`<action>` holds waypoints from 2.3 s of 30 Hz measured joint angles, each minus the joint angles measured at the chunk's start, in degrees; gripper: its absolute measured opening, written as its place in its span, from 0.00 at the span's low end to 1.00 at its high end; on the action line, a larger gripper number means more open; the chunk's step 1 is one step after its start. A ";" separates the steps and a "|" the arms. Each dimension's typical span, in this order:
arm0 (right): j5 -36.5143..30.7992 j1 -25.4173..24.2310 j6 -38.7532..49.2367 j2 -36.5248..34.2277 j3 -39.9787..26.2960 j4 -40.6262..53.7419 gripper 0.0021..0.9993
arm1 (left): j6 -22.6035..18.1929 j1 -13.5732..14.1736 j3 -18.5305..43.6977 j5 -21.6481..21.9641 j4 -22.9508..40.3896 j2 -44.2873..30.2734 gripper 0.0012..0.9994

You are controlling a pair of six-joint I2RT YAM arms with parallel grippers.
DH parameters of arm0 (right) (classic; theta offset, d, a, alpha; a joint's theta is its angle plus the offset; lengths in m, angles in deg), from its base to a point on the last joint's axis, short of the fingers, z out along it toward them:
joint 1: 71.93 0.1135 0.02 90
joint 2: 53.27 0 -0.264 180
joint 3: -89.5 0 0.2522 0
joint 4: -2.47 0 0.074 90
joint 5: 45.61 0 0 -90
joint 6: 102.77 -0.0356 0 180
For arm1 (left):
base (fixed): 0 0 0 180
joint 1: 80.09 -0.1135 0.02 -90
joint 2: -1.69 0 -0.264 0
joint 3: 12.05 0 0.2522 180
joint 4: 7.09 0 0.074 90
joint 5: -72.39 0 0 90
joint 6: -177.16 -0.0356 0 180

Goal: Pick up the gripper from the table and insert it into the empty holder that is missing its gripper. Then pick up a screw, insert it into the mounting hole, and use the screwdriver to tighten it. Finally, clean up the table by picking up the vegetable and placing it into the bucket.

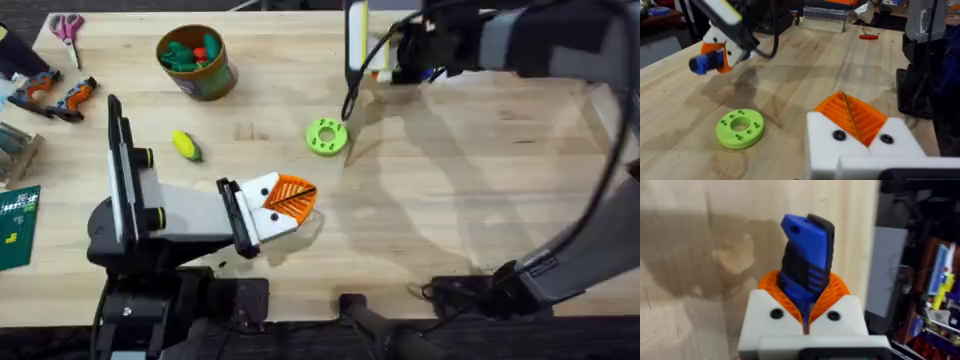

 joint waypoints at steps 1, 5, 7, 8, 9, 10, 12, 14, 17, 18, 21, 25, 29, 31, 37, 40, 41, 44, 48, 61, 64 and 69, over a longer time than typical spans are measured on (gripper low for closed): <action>0.00 -0.07 0.88 -1.20 0.00 -0.07 0.02 | 0.01 0.00 0.00 0.00 0.00 0.00 0.00; -0.23 -0.09 3.58 -4.68 -0.01 -0.65 0.02 | 0.02 0.00 0.00 0.00 0.00 0.00 0.00; -0.26 -0.09 4.26 -5.12 -0.18 -0.87 0.02 | 0.00 0.00 0.00 0.00 0.00 0.00 0.00; -0.34 -0.11 4.47 -5.12 -0.30 -0.76 0.02 | 0.00 0.00 0.00 0.00 0.00 0.00 0.00; -0.42 -0.11 4.62 -5.12 -0.44 -0.59 0.02 | 0.00 0.00 0.00 0.00 0.00 0.00 0.00; -0.42 -0.11 4.69 -5.12 -0.57 -0.48 0.02 | 0.00 0.00 0.00 0.00 0.00 0.00 0.00; -0.67 -0.11 4.66 -5.12 -0.66 -0.20 0.08 | 0.00 0.00 0.00 0.00 0.00 0.00 0.00; -1.37 -0.11 4.02 -5.12 -0.66 0.04 0.32 | 0.00 0.00 0.00 0.00 0.00 0.00 0.00; -2.47 -0.09 3.12 -5.10 -1.61 0.05 0.75 | 0.00 0.00 0.00 0.01 0.00 0.00 0.00; -2.80 -0.09 2.82 -4.97 -2.09 0.88 0.89 | 0.00 0.00 0.00 0.02 -0.01 0.00 0.00; -3.48 0.01 0.57 -3.71 -2.69 5.23 0.99 | 0.00 0.00 0.00 0.08 -0.02 0.00 0.00; -4.70 0.90 -8.47 -1.71 -2.60 10.88 0.99 | 0.00 0.00 0.00 0.15 -0.02 0.00 0.00; -7.63 3.34 -21.21 2.29 -2.54 16.80 0.99 | -0.14 0.00 0.00 0.20 -0.05 0.00 0.19; -9.01 4.73 -28.20 5.03 -2.54 20.45 0.99 | -0.36 0.00 0.00 0.34 -0.09 0.00 0.40; -10.59 9.36 -50.40 14.84 -2.54 33.85 0.99 | -0.19 0.00 0.00 0.42 -0.11 0.00 0.98; -10.70 11.54 -60.64 20.05 -2.54 38.11 0.99 | -0.20 0.00 0.00 0.53 -0.13 0.00 0.99; -10.71 12.10 -63.76 21.88 -2.54 39.47 0.99 | -0.22 0.00 0.00 1.03 -0.31 0.00 0.99; -10.69 13.08 -72.33 27.63 -2.54 44.33 0.99 | 0.63 0.00 -0.17 3.51 -2.63 0.00 0.99; -10.71 13.27 -82.41 35.29 -3.07 55.03 0.99 | 8.75 0.00 -0.17 8.76 -4.63 0.00 0.99; -10.71 9.00 -94.17 45.63 -16.68 73.52 0.99 | 14.05 0.00 28.63 29.30 36.87 -5.37 0.99; -10.71 8.00 -94.38 45.00 -16.72 74.80 0.99 | 10.86 0.00 38.31 34.97 46.51 -11.41 0.99; -10.69 7.78 -94.45 44.08 -16.72 75.39 0.99 | 8.38 -0.02 50.57 44.37 58.46 -23.04 0.99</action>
